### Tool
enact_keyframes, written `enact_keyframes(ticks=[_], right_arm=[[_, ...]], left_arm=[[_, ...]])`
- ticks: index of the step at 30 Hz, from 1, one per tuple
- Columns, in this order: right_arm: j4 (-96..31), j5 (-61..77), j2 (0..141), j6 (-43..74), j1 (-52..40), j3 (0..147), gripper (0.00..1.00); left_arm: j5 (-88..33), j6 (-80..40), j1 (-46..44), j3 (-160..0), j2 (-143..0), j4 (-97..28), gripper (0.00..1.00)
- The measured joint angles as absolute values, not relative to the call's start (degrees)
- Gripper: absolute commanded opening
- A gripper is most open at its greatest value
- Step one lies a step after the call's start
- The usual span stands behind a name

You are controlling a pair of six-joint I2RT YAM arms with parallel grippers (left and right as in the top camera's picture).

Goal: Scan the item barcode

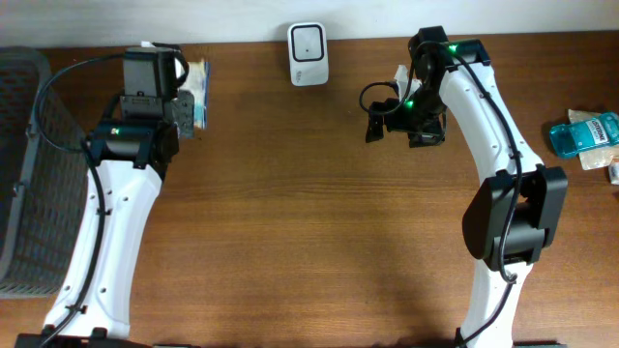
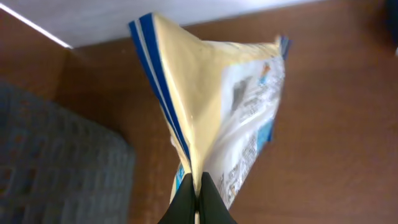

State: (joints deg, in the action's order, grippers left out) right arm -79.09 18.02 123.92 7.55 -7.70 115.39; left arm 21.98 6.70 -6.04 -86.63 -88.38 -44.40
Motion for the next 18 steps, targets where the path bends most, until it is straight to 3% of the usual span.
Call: enact_keyframes(ticks=[10,14,18], right_arm=[[-79.3,18.0,123.9,6.8,-7.7,115.4,0.98],[-79.3,17.8,123.9,6.4,-7.7,115.4,0.99],[-79.3,17.8,123.9,6.2,-7.7,115.4,0.99]], left_arm=[[48.8,9.9,-8.3,-86.6,-96.3,-45.2,0.0],[51.8,10.0,-8.4,-86.7,-96.4,-46.8,0.0],[45.0,8.9,-11.3,-86.7,-96.5,-52.2,0.0]])
